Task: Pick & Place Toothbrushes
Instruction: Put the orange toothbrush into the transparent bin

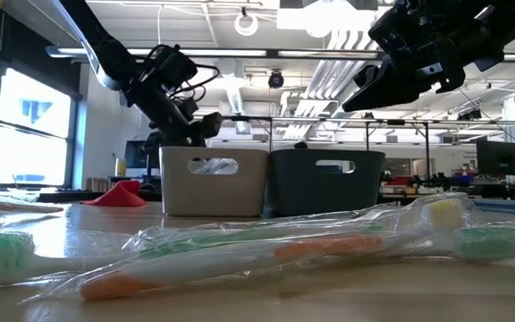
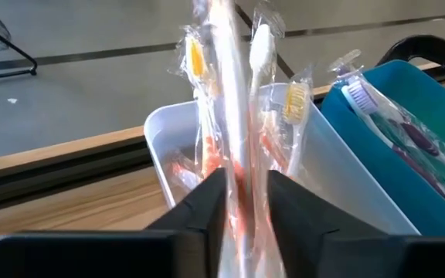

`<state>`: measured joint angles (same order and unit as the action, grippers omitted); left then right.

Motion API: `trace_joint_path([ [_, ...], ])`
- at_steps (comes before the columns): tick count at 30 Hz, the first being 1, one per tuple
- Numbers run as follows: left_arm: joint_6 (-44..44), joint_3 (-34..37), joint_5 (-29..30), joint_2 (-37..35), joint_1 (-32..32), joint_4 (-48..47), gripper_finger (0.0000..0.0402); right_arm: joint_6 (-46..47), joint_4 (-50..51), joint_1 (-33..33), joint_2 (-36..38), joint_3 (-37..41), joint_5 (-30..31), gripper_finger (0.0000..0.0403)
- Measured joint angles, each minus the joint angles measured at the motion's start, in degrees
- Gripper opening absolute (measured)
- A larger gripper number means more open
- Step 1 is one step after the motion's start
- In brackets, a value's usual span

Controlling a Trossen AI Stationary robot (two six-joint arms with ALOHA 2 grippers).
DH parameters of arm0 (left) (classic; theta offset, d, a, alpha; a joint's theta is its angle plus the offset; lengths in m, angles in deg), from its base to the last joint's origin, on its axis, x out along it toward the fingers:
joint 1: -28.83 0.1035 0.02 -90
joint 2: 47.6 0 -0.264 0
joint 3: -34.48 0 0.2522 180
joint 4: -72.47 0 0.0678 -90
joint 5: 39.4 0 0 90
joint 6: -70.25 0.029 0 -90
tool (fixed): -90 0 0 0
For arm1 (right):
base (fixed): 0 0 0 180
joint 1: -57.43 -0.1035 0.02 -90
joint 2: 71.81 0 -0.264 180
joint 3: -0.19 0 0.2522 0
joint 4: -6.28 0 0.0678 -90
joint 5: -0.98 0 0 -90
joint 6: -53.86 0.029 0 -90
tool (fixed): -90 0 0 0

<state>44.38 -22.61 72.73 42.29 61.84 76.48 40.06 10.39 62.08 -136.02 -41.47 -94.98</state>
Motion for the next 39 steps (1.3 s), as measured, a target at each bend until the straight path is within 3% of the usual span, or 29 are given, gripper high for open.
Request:
trace_joint_path([
  [5, 0.39, 0.0, -1.39, 0.0, 0.0, 0.04, 0.0147, 0.0, 0.0, -0.01, 0.0, 0.0, 0.0, 0.0002],
  [11, 3.1, 0.0, -4.04, 0.0, -0.02, 1.34, 0.0166, -0.02, 0.01, 0.0, 0.0, 0.0, 0.01, 0.0002],
  [27, 3.08, -0.02, -13.54, -2.27, -0.02, 2.11, 0.0166, -0.02, 0.02, 0.0, 0.0, 0.0, 0.0, 0.0002],
  [39, 2.72, -0.02, -22.96, -6.16, -0.02, 1.74, 0.0111, -0.02, 0.02, -0.01, 0.0, 0.0, 0.02, 0.0002],
])
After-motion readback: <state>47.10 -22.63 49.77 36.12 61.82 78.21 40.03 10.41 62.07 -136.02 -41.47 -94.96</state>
